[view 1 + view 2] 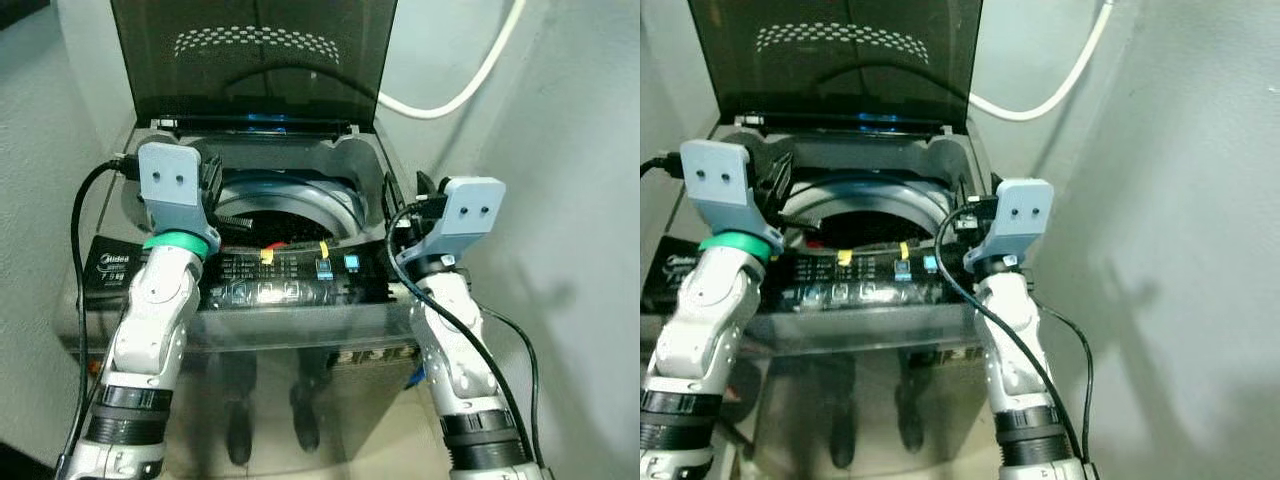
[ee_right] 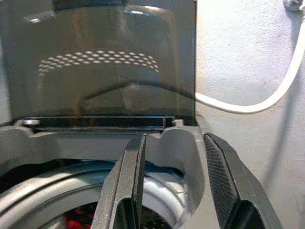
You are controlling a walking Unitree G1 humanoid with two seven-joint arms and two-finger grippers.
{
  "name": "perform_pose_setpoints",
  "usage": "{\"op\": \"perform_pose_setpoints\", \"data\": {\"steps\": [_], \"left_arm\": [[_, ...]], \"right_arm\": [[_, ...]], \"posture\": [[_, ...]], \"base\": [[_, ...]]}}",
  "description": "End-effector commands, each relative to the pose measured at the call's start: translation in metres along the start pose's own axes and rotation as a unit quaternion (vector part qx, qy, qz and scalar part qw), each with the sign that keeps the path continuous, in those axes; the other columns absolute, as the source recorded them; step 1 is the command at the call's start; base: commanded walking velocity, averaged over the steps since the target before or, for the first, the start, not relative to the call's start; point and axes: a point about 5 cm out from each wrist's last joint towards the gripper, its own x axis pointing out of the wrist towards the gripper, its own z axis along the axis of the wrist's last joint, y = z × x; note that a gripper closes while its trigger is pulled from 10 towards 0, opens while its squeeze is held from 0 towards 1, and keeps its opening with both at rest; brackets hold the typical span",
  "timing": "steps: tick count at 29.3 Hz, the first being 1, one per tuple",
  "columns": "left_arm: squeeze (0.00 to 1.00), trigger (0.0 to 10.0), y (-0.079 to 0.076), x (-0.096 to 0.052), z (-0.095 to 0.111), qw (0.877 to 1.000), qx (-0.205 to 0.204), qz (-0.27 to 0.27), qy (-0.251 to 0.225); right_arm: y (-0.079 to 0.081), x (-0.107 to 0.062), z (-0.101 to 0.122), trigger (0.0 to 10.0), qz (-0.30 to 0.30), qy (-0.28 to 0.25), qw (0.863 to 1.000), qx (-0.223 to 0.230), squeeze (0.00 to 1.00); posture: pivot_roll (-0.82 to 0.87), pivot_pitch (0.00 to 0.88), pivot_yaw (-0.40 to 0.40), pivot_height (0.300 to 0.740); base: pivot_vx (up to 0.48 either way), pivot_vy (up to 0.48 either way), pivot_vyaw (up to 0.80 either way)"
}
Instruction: Clothes washing
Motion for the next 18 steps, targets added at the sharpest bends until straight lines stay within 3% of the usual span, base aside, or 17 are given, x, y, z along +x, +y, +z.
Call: {"op": "perform_pose_setpoints", "data": {"steps": [1,18], "left_arm": [[0.00,10.0,0.0016,-0.0015,-0.0038,1.000,0.005,0.002,0.006],[0.00,10.0,-0.0005,-0.0007,-0.0034,1.000,0.004,0.001,0.005]], "right_arm": [[0.0009,-0.0017,-0.0029,10.0,0.005,0.008,1.000,-0.010,0.00],[0.0025,-0.0027,-0.0040,10.0,0.015,0.011,1.000,-0.020,0.00]], "posture": [[0.12,0.000,0.001,0.740],[0.12,0.000,0.003,0.740]], "base": [[-0.330,0.000,0.00],[-0.339,0.000,0.00]]}}
